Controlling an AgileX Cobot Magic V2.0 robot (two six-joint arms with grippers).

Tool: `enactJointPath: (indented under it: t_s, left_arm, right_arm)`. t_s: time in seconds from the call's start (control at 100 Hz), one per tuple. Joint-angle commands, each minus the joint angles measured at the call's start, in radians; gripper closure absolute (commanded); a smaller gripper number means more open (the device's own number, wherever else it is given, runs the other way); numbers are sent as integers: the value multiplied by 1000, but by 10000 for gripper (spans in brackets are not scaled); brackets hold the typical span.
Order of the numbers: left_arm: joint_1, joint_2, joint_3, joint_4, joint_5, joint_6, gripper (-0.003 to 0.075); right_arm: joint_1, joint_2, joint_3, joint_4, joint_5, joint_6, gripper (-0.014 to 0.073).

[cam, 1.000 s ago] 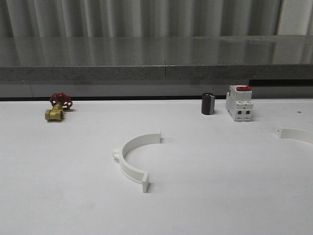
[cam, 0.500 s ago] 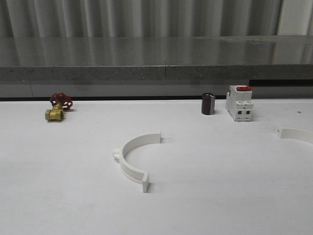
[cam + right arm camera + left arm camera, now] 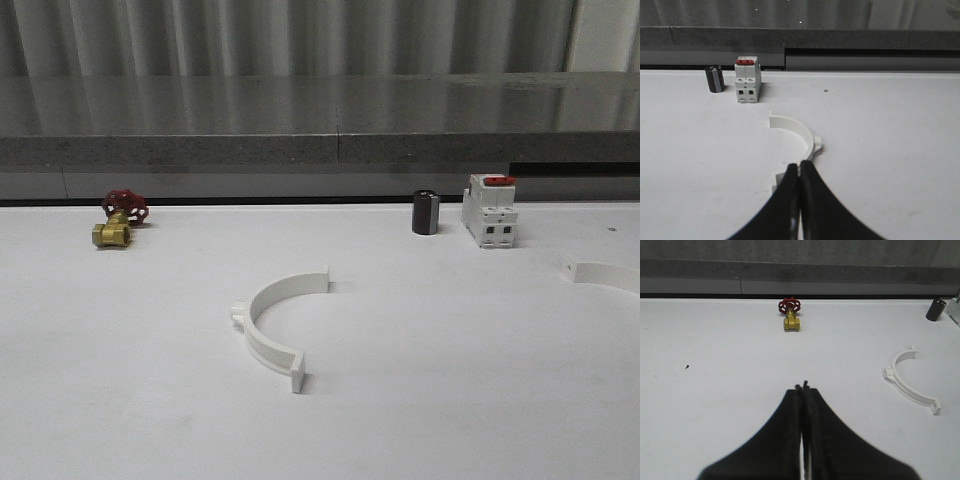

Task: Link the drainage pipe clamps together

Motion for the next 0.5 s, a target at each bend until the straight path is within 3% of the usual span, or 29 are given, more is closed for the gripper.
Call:
enactJointPath:
  t_s: [0.0, 0.38, 0.49]
  left_arm:
    - [-1, 13, -26, -8, -69, -10, 740]
    - [-1, 15, -26, -8, -69, -10, 740]
    - [-1, 15, -26, -8, -69, -10, 740]
  right_arm:
    - [-6, -16, -15, 1, -116, -6, 662]
    - [-6, -16, -16, 1, -143, -6, 662]
    - [-6, -7, -59, 1, -51, -6, 662]
